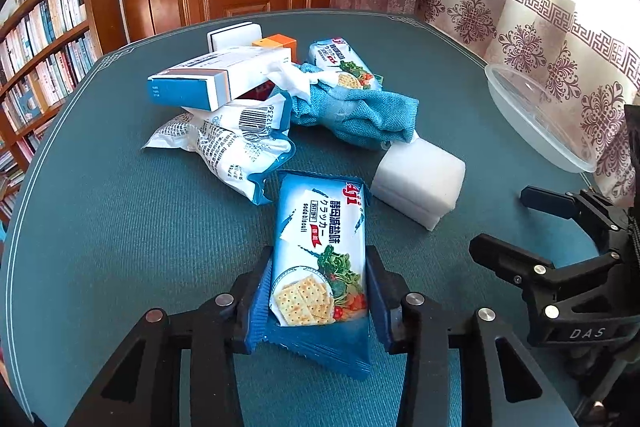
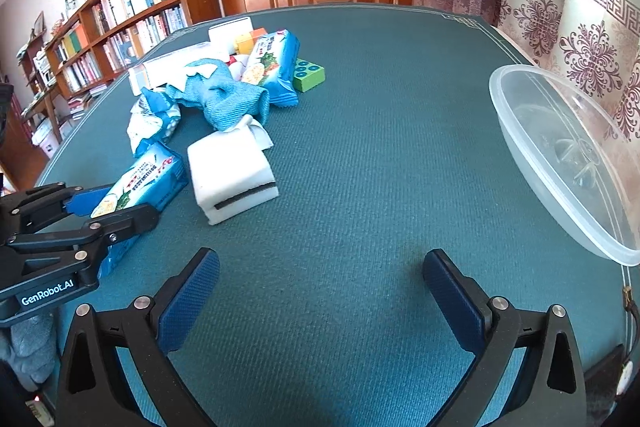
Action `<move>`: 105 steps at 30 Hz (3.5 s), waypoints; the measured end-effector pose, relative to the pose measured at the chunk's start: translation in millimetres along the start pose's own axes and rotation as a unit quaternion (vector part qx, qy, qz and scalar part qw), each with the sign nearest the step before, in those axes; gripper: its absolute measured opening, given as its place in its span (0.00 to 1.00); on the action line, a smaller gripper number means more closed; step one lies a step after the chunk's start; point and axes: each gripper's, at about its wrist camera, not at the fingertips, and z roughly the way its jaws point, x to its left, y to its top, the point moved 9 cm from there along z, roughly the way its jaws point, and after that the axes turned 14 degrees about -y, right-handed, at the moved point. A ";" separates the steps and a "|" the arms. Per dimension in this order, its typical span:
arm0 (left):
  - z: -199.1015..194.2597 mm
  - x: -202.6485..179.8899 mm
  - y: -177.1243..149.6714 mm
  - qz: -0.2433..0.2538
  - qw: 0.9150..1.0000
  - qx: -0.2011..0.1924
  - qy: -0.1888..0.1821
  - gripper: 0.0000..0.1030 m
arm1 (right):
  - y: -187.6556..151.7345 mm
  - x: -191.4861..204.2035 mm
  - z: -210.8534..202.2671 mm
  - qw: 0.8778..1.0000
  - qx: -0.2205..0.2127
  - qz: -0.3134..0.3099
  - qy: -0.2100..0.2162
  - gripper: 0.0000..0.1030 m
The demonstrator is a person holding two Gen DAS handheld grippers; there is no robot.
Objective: Organize objects
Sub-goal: 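Lift the cracker packet with the left gripper while the right gripper carries the white sponge into the basin, then lower the cracker packet into the clear basin and open the left gripper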
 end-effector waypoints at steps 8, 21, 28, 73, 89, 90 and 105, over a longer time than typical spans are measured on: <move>-15.6 4.9 -5.5 -0.003 1.000 -0.013 0.008 0.43 | 22.6 33.9 6.8 0.999 -0.006 -0.038 0.031 0.78; -21.2 -0.5 -7.3 -0.006 1.000 -0.015 0.001 0.43 | 29.8 51.7 9.7 0.997 -0.009 -0.055 0.050 0.48; -21.9 -10.4 -7.2 0.001 1.000 -0.013 -0.002 0.43 | 14.4 34.4 -10.7 0.997 -0.008 -0.036 0.063 0.47; 36.2 -157.3 65.9 0.106 0.993 0.011 -0.055 0.43 | 4.2 -241.7 -23.1 0.973 -0.032 0.165 -0.159 0.57; 88.6 -217.4 112.5 0.101 0.988 0.023 -0.119 0.43 | -2.0 -249.4 -42.6 0.972 -0.054 0.178 -0.143 0.58; 93.3 -219.1 115.7 0.100 0.988 0.023 -0.119 0.43 | -2.1 -248.9 -43.3 0.972 -0.054 0.178 -0.143 0.58; 143.6 -231.9 148.9 0.068 0.990 0.023 -0.121 0.54 | -3.9 -244.3 -40.7 0.973 -0.052 0.175 -0.141 0.57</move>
